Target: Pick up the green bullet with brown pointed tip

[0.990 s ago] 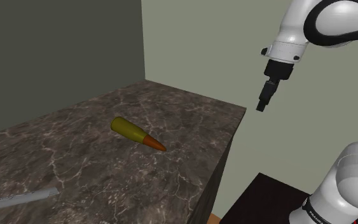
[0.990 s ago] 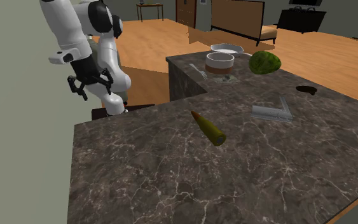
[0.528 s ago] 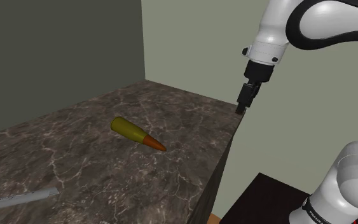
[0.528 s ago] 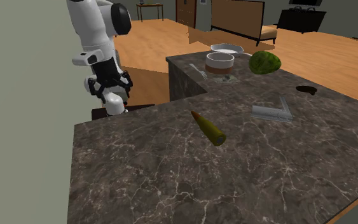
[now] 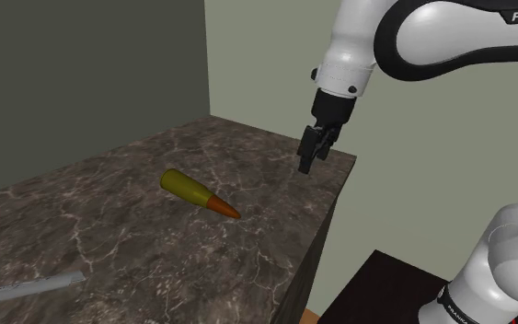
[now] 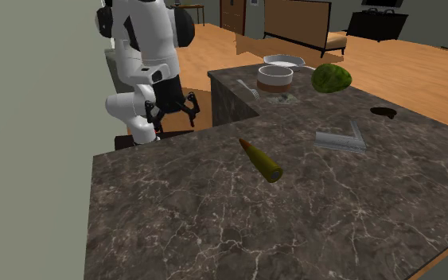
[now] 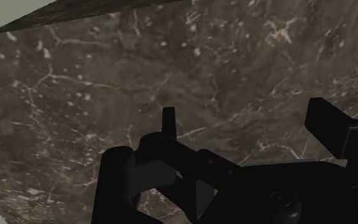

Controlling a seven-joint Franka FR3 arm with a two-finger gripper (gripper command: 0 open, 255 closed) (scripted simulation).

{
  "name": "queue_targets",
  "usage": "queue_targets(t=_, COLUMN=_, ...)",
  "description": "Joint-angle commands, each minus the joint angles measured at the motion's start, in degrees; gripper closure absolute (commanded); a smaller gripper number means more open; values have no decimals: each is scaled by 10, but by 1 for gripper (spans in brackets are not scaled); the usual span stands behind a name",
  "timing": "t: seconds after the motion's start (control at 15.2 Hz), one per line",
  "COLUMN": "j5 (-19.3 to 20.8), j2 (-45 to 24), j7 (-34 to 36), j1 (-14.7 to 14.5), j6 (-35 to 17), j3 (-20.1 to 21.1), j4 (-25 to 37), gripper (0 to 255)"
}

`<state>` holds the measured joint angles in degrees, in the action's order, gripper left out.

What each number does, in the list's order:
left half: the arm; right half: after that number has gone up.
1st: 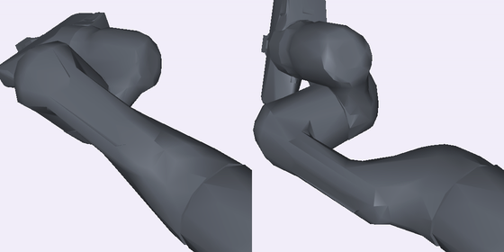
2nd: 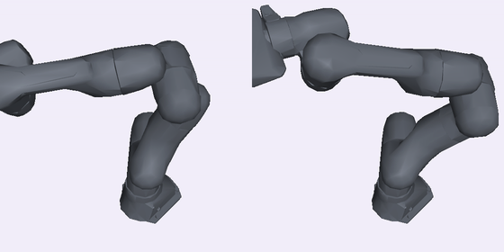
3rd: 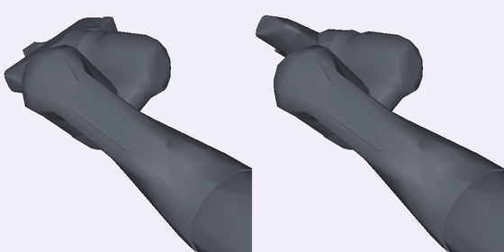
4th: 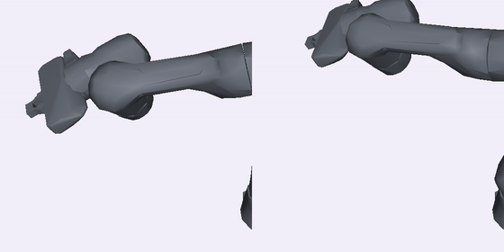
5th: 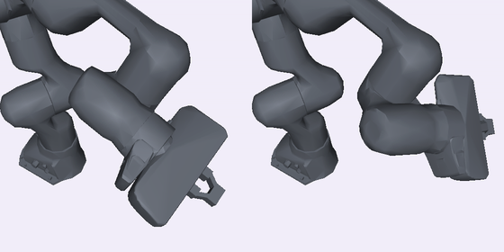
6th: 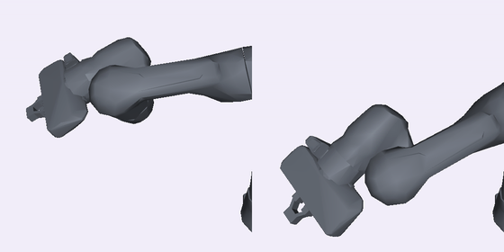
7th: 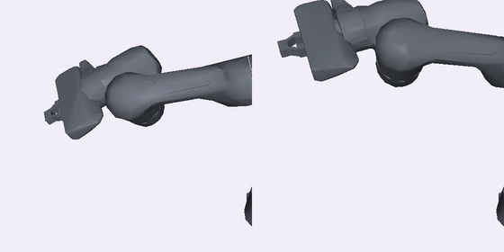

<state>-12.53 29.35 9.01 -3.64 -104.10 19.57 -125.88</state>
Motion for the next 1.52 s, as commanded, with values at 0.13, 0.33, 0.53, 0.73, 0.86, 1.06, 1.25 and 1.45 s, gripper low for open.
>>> queue_targets(t=0.13, j5=16, j2=-69, j7=54, j1=2, j6=-23, j3=48, j4=59, gripper=0)
queue_targets(t=0.33, j5=41, j2=-125, j7=100, j1=4, j6=-36, j3=86, j4=110, gripper=0)
queue_targets(t=0.53, j5=78, j2=-189, j7=151, j1=4, j6=-43, j3=124, j4=167, gripper=0)
queue_targets(t=0.73, j5=129, j2=-260, j7=207, j1=-4, j6=-41, j3=157, j4=234, gripper=0)
queue_targets(t=0.86, j5=171, j2=-312, j7=245, j1=-16, j6=-34, j3=175, j4=283, gripper=0)
queue_targets(t=1.06, j5=239, j2=-395, j7=299, j1=-51, j6=-13, j3=191, j4=369, gripper=0)
queue_targets(t=1.25, j5=251, j2=-411, j7=309, j1=-61, j6=-23, j3=189, j4=370, gripper=0)
queue_targets(t=1.45, j5=251, j2=-409, j7=311, j1=-58, j6=-46, j3=188, j4=345, gripper=0)
